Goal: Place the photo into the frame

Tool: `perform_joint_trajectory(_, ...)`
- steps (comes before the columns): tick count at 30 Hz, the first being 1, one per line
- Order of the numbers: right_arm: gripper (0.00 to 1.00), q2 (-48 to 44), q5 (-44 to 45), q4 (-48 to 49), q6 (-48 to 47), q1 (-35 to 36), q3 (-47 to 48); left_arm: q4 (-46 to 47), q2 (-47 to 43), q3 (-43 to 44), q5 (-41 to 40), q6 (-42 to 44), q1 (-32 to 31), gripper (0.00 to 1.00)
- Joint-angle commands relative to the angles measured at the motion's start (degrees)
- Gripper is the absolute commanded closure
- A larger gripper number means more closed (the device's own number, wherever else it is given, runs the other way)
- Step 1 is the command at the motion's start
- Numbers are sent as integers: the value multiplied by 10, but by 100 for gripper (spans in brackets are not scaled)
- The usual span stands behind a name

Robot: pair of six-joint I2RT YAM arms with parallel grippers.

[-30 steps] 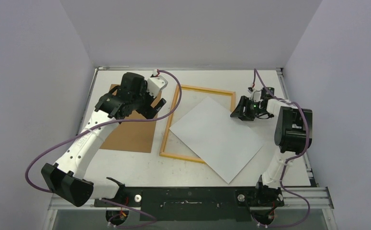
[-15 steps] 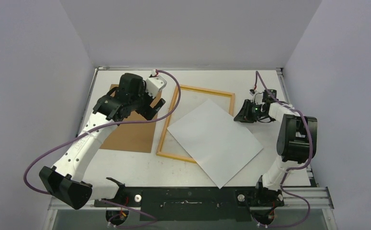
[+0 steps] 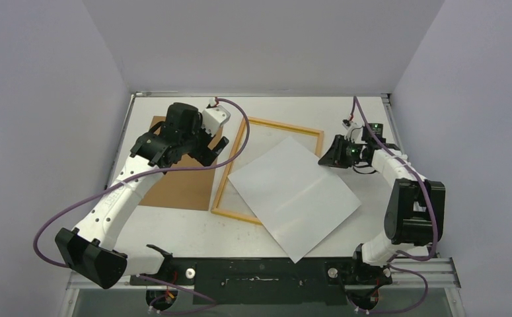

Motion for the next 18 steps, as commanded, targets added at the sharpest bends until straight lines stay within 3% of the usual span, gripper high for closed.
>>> perform_joint_trajectory(1, 75, -54, -64, 45, 21, 8, -29, 31, -17, 0, 5, -5, 3, 4)
perform_joint_trajectory(8, 76, -83, -100, 88, 61, 8, -43, 33, -15, 0, 8, -9, 4, 4)
perform_joint_trajectory(12, 84, -108, -132, 166, 133, 7, -51, 33, -17, -1, 10, -13, 4, 4)
perform_joint_trajectory(18, 89, -149, -160, 316, 261, 7, -60, 33, -16, 1, 13, -20, 4, 4)
